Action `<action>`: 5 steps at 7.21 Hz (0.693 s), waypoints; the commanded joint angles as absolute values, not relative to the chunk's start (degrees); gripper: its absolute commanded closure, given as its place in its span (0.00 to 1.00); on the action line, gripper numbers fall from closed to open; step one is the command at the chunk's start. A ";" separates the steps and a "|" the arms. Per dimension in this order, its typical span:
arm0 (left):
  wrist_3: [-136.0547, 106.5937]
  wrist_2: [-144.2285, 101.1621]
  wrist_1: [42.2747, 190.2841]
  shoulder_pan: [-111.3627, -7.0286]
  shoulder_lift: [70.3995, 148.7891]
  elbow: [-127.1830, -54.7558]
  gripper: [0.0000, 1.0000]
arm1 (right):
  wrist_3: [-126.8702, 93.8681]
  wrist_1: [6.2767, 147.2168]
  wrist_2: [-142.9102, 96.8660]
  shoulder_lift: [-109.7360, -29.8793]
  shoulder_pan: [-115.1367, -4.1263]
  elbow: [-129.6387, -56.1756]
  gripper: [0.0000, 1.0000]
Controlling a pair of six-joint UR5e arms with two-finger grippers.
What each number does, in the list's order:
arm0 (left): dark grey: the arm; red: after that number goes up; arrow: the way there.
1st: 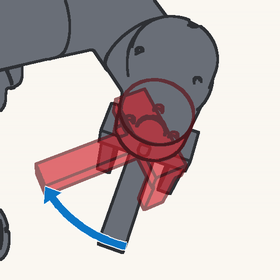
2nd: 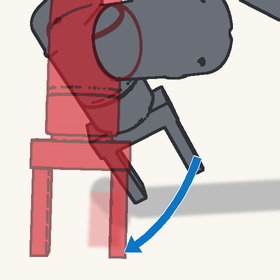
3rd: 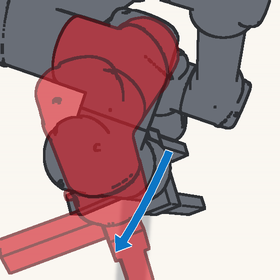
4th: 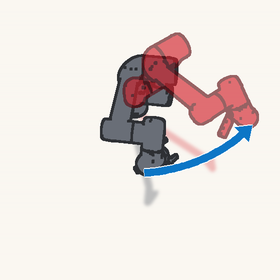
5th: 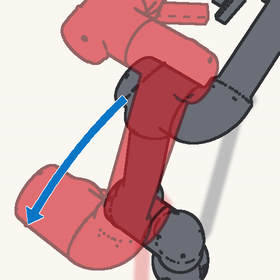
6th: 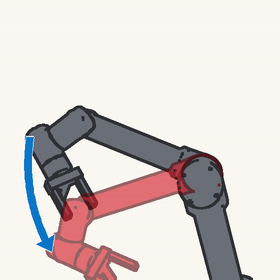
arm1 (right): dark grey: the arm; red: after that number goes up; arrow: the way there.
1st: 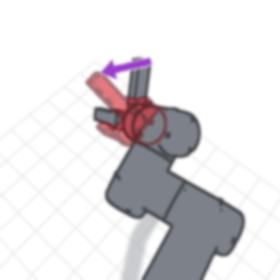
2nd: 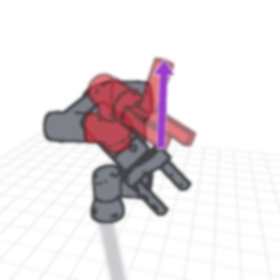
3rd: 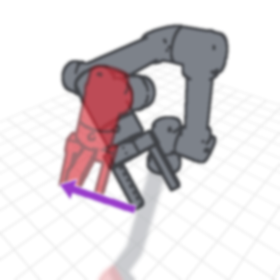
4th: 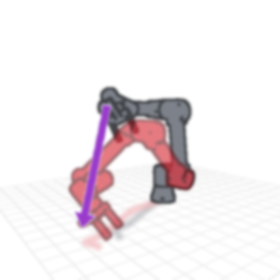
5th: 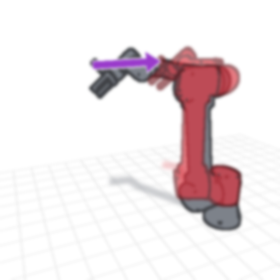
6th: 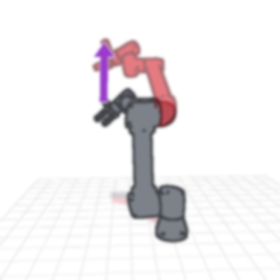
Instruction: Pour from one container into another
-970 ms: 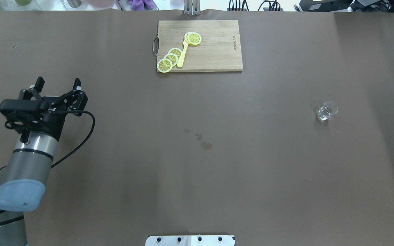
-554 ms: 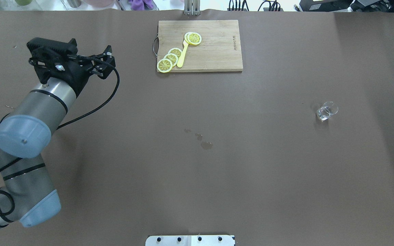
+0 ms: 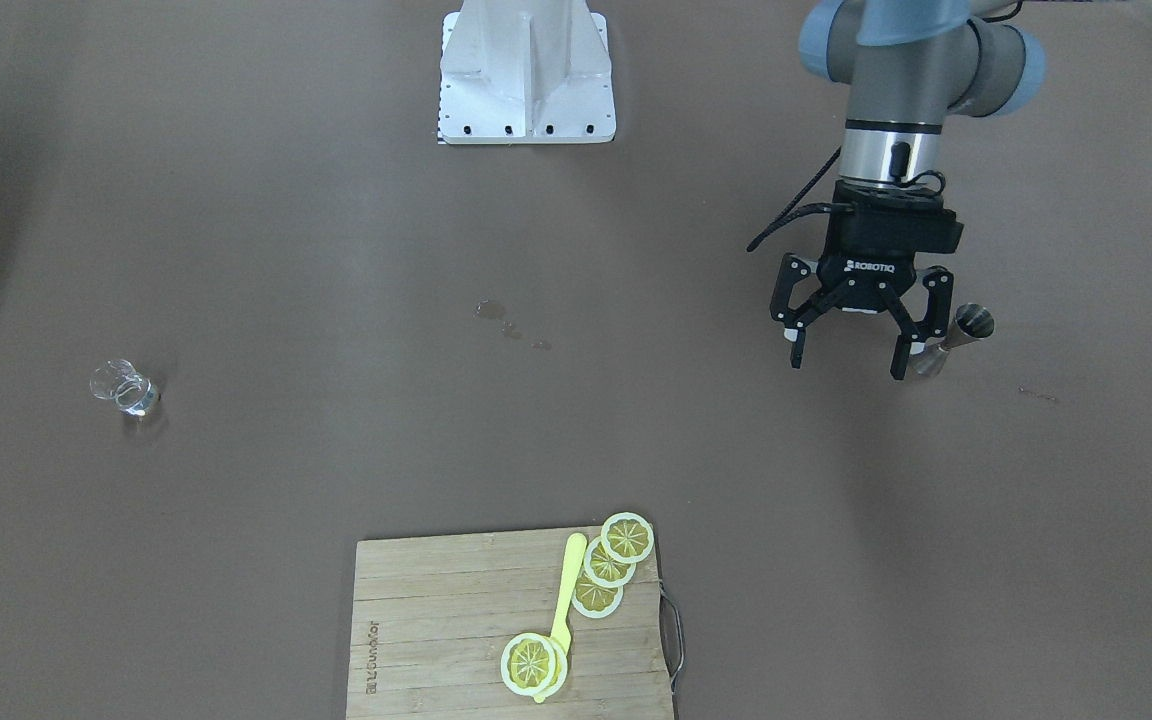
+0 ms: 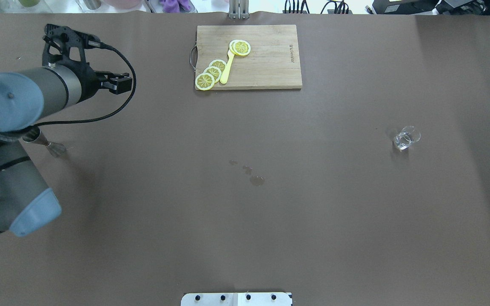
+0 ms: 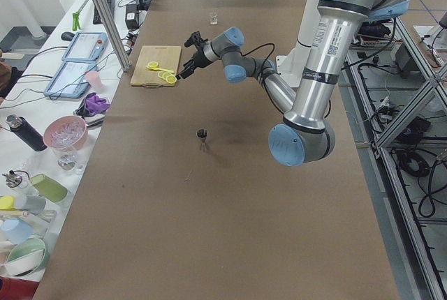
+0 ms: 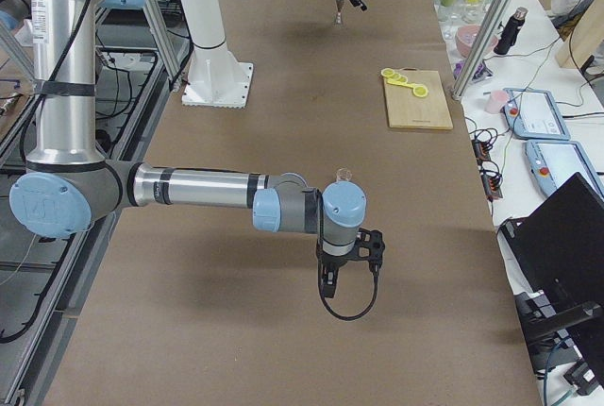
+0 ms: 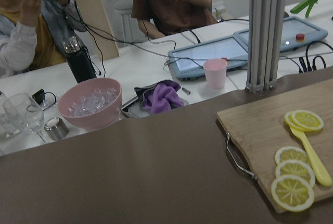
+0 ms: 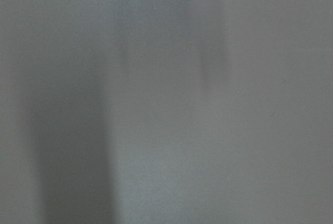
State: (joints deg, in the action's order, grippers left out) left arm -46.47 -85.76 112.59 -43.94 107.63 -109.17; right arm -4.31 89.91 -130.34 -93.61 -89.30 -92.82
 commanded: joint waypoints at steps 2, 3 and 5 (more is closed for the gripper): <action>-45.97 -106.35 101.55 -53.84 106.70 -106.45 0.01 | -4.31 89.91 -130.34 -93.60 -89.30 -92.81 0.00; -44.49 -113.92 99.16 -57.18 106.35 -104.35 0.01 | -4.31 89.91 -130.34 -93.60 -89.30 -92.64 0.00; -23.22 -124.66 97.91 -69.02 104.25 -94.36 0.01 | -4.31 89.91 -130.43 -93.60 -89.30 -92.46 0.00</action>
